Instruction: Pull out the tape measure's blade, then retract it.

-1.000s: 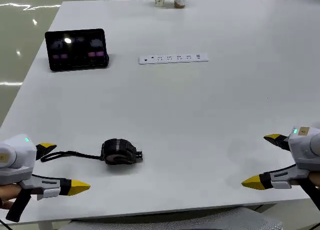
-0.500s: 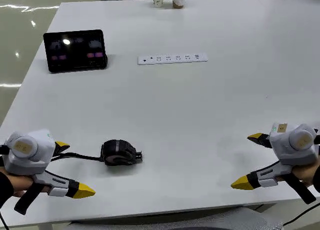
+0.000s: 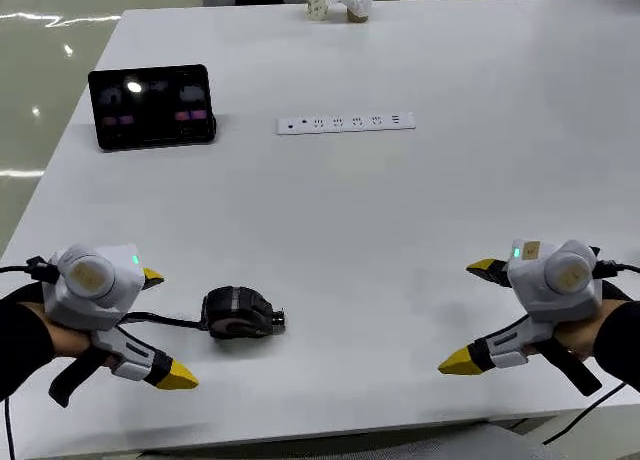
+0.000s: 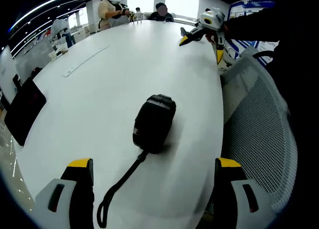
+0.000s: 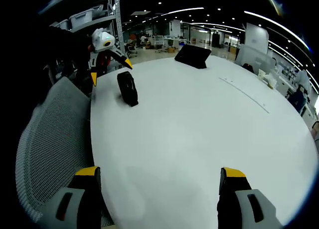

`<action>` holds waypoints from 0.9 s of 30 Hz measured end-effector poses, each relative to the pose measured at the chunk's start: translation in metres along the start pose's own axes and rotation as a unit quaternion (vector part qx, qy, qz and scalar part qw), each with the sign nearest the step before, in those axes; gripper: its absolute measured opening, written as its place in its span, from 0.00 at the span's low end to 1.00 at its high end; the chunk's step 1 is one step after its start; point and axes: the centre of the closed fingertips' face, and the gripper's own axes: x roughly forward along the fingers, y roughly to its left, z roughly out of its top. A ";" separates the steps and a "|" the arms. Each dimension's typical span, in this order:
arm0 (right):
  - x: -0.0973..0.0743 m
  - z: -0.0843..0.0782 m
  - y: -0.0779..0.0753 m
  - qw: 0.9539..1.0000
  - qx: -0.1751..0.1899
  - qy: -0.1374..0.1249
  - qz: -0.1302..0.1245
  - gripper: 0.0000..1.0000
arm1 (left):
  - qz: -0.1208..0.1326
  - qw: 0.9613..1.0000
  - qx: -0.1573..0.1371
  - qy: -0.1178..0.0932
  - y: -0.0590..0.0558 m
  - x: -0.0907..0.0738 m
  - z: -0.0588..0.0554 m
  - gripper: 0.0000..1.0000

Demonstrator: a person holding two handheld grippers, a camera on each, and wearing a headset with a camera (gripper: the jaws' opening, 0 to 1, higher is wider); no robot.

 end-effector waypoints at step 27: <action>0.049 0.049 0.005 0.998 -0.045 -0.006 0.046 0.99 | -0.033 0.991 0.123 0.047 -0.001 0.032 0.023 0.97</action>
